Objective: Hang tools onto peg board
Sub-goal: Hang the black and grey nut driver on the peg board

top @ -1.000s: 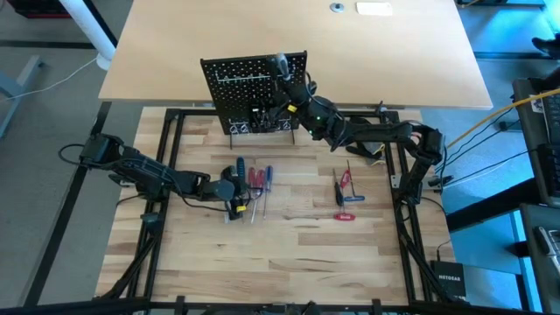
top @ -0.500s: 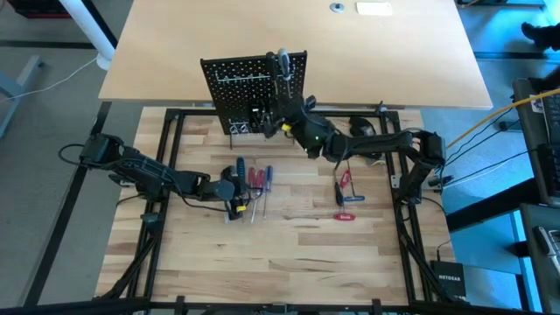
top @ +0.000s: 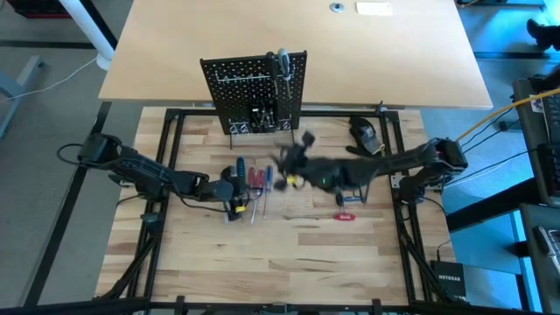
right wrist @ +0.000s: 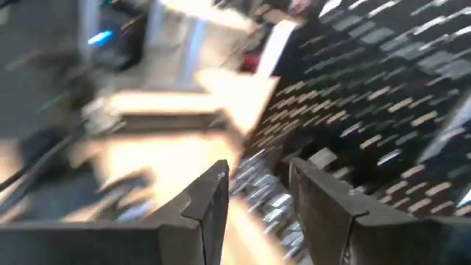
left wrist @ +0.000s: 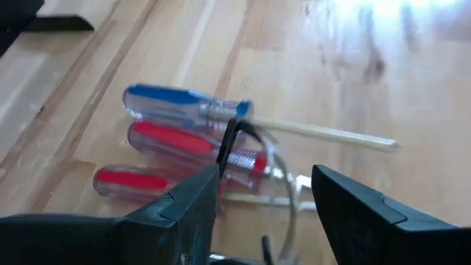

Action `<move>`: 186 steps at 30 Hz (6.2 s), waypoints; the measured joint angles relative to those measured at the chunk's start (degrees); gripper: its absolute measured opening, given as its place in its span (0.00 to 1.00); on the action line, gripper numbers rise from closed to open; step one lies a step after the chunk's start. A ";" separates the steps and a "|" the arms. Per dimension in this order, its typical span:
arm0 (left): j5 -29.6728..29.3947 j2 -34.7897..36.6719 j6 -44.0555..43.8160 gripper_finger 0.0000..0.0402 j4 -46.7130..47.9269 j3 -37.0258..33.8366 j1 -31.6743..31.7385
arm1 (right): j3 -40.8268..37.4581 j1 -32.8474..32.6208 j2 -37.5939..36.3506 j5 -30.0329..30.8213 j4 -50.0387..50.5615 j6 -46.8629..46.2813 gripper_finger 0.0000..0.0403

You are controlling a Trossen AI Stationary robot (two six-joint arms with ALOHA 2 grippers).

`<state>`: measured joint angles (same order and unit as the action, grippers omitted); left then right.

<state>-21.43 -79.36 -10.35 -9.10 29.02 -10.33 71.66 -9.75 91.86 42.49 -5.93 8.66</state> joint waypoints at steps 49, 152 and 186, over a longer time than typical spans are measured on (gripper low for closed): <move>7.17 4.85 -50.65 0.52 36.63 3.96 -4.32 | -2.91 -7.86 13.04 -10.17 16.28 -22.05 0.36; -6.17 19.52 26.28 0.02 -23.51 6.60 -9.48 | -25.01 -9.18 -5.12 -16.21 -34.13 -6.73 0.57; -4.18 13.87 28.35 0.02 -36.70 6.56 -10.29 | -4.48 -4.73 10.96 -19.65 -36.24 4.86 0.21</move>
<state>-25.61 -65.49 18.00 -45.80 35.57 -20.62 67.18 -14.48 102.82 22.83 -42.17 13.52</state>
